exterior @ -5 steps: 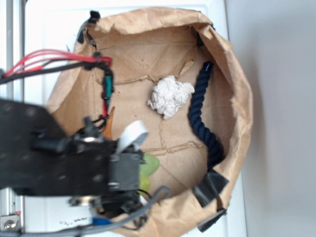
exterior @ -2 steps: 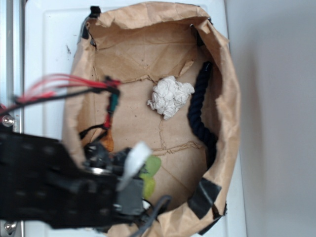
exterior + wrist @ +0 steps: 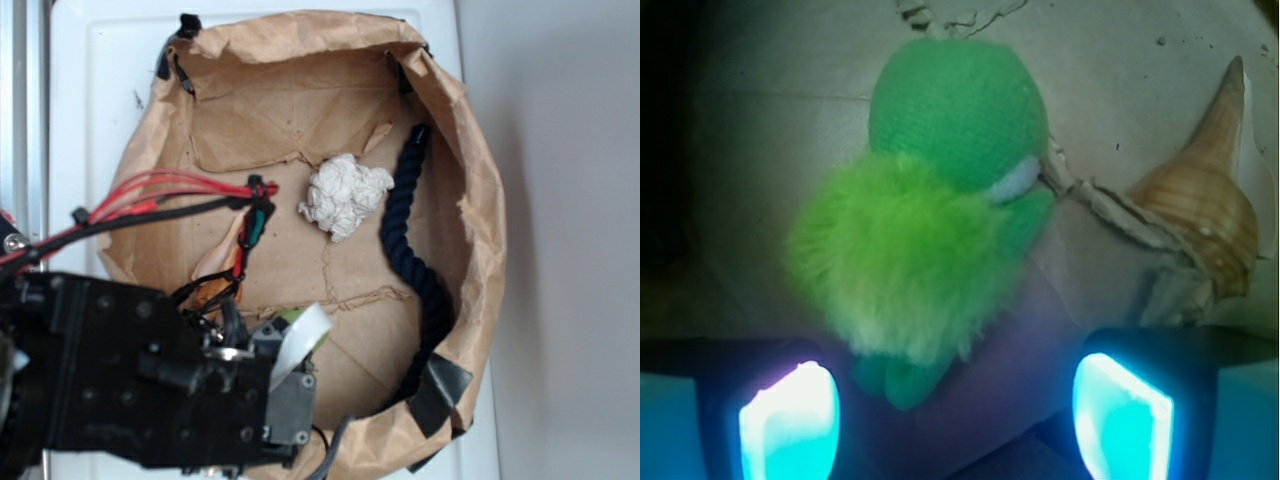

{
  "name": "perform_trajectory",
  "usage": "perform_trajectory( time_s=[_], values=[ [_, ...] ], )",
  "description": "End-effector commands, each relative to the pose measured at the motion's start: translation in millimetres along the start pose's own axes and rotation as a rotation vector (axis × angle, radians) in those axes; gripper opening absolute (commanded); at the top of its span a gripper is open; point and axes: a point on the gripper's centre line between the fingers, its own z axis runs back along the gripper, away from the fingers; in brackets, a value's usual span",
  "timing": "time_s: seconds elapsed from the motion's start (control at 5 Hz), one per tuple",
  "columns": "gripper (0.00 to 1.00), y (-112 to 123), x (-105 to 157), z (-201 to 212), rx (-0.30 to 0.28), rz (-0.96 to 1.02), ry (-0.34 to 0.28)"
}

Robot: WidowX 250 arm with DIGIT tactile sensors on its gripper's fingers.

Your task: Grab the green animal.

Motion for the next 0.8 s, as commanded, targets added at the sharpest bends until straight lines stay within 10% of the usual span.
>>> perform_trajectory(
  time_s=[0.0,0.6],
  values=[
    [1.00,-15.6,40.9,28.8,-0.092,0.041,-0.075],
    [1.00,-12.3,50.5,31.6,-0.116,0.067,-0.080]
  ],
)
